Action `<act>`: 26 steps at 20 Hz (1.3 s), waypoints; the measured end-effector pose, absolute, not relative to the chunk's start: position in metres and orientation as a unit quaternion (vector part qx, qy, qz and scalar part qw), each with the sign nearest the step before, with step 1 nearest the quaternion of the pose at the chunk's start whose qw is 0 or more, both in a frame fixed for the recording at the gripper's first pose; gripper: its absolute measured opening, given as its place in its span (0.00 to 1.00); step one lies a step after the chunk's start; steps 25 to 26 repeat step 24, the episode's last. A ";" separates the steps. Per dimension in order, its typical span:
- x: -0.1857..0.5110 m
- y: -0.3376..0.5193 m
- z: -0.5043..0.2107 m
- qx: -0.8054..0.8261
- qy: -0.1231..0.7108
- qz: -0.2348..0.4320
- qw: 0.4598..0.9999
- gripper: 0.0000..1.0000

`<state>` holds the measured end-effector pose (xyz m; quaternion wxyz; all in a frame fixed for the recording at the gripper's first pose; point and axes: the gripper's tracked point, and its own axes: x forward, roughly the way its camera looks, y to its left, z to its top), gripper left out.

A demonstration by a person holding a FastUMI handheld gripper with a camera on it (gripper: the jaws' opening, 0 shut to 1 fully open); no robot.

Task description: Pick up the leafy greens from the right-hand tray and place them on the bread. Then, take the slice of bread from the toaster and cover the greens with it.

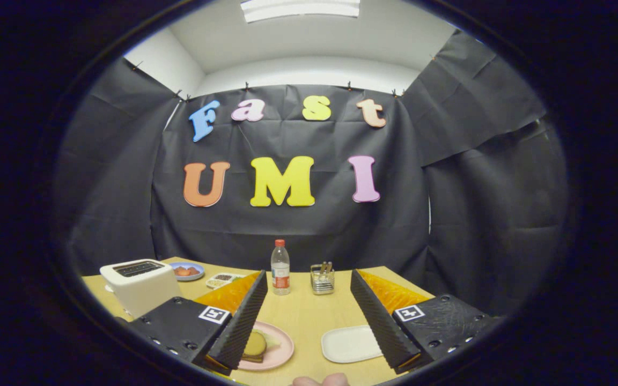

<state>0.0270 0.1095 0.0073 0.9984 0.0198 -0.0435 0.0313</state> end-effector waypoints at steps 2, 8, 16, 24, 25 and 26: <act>0.018 0.104 0.013 0.017 -0.057 0.028 0.998 0.95; 0.002 0.099 0.022 0.024 -0.070 0.031 0.997 0.95; 0.002 0.100 0.024 0.025 -0.072 0.034 0.996 0.95; 0.001 0.112 0.019 0.021 -0.067 0.048 0.996 0.95; 0.001 0.112 0.019 0.021 -0.067 0.048 0.996 0.95; 0.001 0.112 0.019 0.021 -0.067 0.048 0.996 0.95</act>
